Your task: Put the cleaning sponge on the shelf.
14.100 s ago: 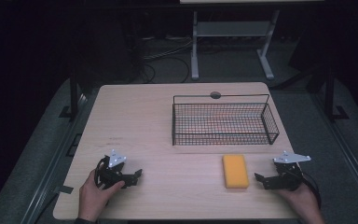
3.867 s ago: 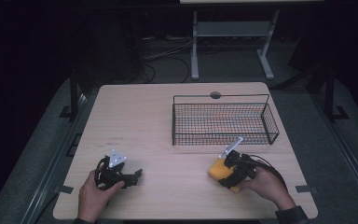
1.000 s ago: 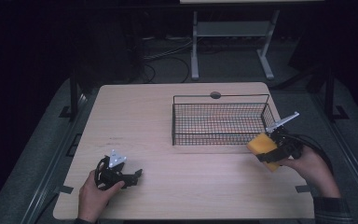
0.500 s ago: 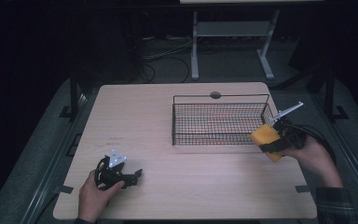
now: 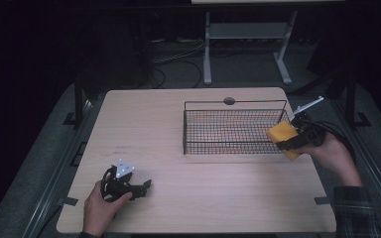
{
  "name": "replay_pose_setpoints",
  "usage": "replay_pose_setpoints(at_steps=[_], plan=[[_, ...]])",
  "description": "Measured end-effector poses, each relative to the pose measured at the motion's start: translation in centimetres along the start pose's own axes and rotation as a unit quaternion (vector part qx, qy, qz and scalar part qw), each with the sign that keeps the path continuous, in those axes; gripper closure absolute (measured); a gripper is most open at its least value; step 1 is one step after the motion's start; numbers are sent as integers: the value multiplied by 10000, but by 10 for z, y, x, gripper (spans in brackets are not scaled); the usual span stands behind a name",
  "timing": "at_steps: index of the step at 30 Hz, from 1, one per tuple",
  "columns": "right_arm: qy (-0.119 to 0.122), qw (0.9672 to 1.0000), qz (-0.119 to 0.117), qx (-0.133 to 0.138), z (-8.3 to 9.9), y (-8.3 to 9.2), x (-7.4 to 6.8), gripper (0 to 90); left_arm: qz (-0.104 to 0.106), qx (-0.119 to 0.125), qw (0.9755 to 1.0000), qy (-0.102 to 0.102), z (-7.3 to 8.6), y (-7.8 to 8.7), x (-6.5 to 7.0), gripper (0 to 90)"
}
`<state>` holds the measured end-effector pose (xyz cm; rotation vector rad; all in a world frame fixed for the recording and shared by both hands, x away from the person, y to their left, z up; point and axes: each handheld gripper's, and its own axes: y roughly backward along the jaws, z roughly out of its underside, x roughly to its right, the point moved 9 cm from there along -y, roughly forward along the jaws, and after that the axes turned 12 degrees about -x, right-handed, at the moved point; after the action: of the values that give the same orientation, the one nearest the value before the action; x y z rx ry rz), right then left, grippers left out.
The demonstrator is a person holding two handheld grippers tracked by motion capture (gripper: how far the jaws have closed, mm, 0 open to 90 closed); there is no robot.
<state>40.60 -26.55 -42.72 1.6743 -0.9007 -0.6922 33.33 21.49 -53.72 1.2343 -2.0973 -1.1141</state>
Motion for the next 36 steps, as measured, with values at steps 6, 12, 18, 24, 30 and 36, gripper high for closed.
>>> replay_pose_setpoints(at_steps=[6,12,18,24,30,36], plan=[[-99,9999,46,3,-13,-2,12,222,0,0,10000,-2,0,0,0,132],[-196,9998,70,-7,-20,-5,18,222,0,0,10000,0,0,0,0,132],[-317,9995,83,6,-29,-11,24,222,0,0,10000,0,0,0,0,132],[-418,9991,106,16,-38,-16,28,222,0,1,10000,0,0,0,0,132],[-542,9985,94,67,-50,-21,31,222,0,-1,10000,-1,0,0,0,132],[-600,9981,105,27,-58,-30,34,221,0,-1,10000,-1,0,0,0,132]])
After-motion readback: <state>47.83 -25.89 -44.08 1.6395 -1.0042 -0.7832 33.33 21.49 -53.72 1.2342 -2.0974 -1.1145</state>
